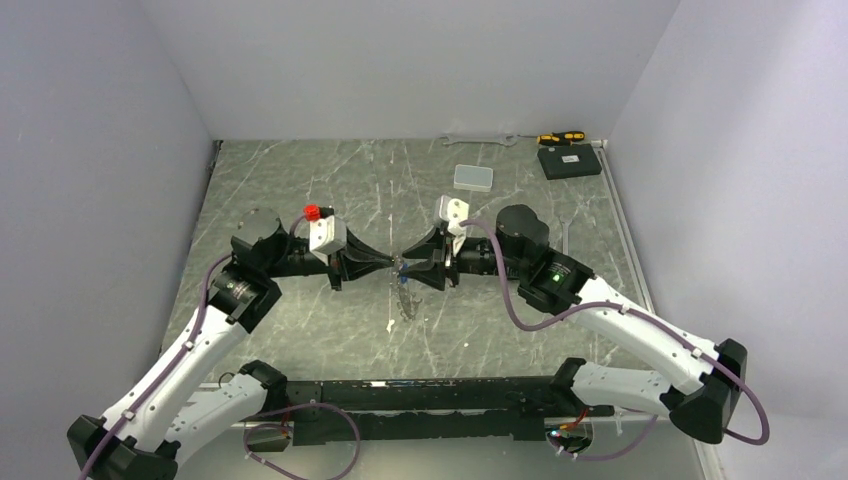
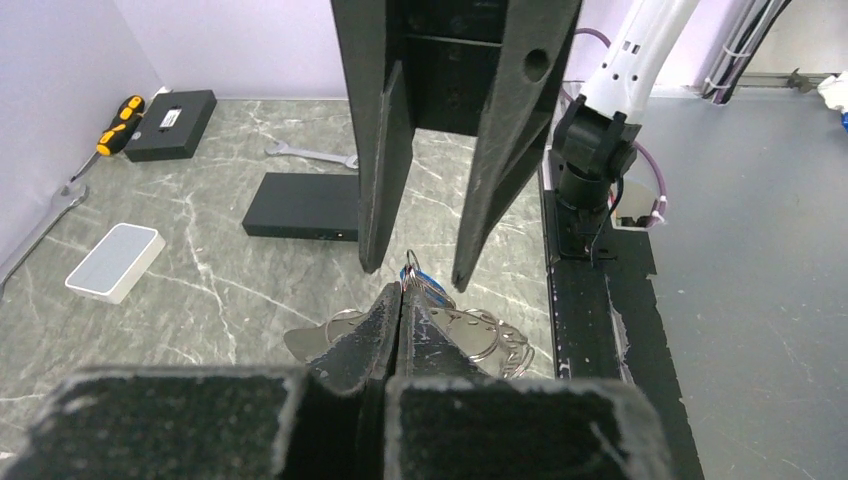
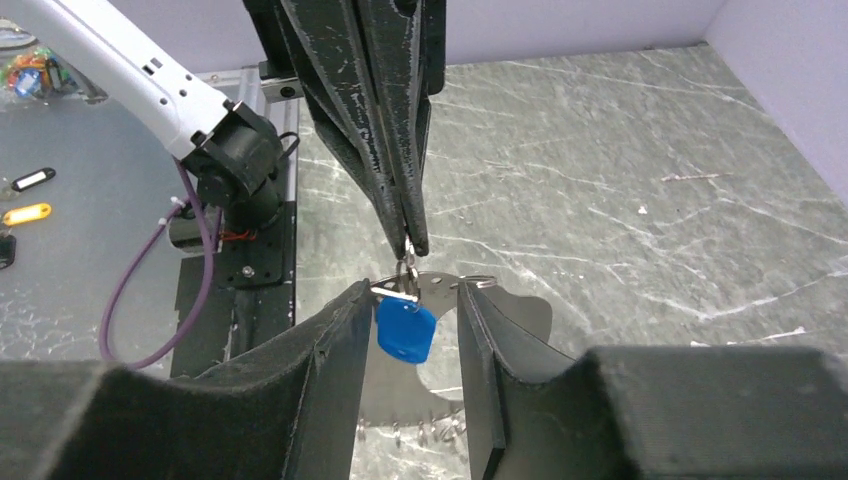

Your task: Put the keys on the keyring

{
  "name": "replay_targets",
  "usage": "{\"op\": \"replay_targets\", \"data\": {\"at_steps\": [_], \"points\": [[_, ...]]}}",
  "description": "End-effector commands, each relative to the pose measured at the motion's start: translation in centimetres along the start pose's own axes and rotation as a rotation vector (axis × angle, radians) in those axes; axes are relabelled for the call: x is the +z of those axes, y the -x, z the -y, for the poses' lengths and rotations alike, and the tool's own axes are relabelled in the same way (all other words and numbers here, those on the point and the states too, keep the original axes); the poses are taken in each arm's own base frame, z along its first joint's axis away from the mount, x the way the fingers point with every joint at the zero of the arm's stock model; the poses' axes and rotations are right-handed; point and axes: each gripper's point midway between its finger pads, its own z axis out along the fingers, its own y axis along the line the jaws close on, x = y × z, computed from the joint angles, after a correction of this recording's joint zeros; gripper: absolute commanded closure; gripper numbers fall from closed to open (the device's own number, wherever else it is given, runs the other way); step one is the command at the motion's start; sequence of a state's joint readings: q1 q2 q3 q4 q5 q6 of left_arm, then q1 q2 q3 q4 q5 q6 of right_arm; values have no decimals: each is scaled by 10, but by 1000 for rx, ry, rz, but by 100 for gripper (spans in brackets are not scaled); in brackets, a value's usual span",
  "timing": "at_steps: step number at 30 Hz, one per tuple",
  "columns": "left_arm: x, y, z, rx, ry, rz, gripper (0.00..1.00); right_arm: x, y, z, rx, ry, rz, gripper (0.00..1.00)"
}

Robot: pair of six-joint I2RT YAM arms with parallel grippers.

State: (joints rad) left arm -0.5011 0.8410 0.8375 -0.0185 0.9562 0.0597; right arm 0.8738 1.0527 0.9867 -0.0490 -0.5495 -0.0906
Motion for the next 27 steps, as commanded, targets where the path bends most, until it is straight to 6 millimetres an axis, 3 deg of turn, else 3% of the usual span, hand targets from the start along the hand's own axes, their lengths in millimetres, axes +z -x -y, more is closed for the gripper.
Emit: {"op": "replay_targets", "data": {"at_steps": [1, 10, 17, 27], "points": [[-3, 19, 7, 50, -35, 56, 100, 4, 27, 3, -36, 2, 85, 62], [-5, 21, 5, 50, -21, 60, 100, 4, 21, 6, -36, -11, 63, 77], [-6, 21, 4, 47, -20, 63, 100, -1, 20, 9, -36, -31, 62, 72], [-6, 21, 4, 40, -24, 62, 100, -1, 22, 9, -32, -25, 70, 73]]}}
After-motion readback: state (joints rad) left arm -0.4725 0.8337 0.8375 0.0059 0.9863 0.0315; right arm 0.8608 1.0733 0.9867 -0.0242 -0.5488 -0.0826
